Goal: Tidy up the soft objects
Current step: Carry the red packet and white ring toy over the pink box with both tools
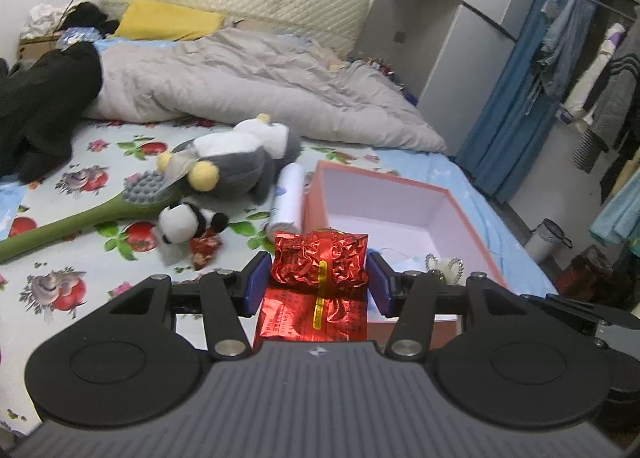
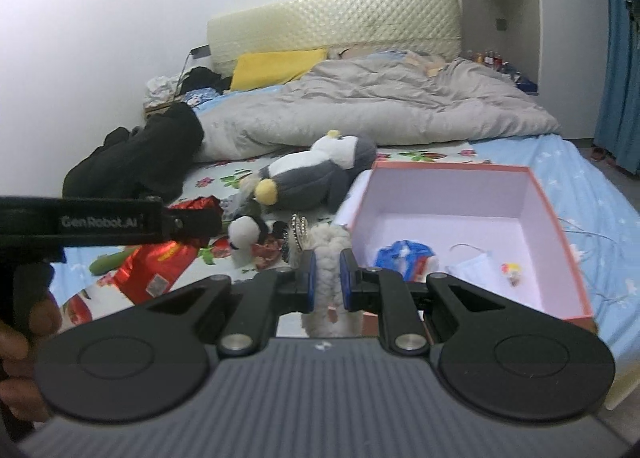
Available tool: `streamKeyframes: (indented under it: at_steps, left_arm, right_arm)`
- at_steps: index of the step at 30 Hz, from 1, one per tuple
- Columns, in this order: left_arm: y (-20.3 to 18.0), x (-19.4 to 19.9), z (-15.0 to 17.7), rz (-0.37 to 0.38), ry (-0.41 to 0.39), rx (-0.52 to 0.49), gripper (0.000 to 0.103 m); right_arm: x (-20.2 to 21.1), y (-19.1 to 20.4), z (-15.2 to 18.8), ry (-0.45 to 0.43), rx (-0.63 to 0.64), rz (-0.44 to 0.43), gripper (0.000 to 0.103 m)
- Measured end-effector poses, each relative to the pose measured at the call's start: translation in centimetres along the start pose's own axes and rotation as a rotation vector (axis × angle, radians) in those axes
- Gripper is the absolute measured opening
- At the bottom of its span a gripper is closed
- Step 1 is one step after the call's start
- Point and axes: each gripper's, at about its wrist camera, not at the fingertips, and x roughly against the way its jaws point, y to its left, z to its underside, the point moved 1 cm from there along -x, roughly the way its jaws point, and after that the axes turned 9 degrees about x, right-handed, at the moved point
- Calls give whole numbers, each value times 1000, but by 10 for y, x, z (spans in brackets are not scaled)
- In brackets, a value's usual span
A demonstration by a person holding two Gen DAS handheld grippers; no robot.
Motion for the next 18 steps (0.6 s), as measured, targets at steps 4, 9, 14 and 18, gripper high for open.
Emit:
streamKeyframes:
  at_steps: [4,9,14,18]
  left_arm:
    - [-25,1,8,40,12,-19,58]
    - [-51,-7,24,81,51,-37,58]
    - [-68,-29,30,105,102,-55,58]
    - [-80,-53,26,108,132,-73,58]
  right_arm:
    - [16,-16,6,7,-16,35,16]
    - [30,-35,19,11,-47,80,16]
    - [29,-55,34,36,-94,115,16]
    - [19,-73,38,55,-132,133,16]
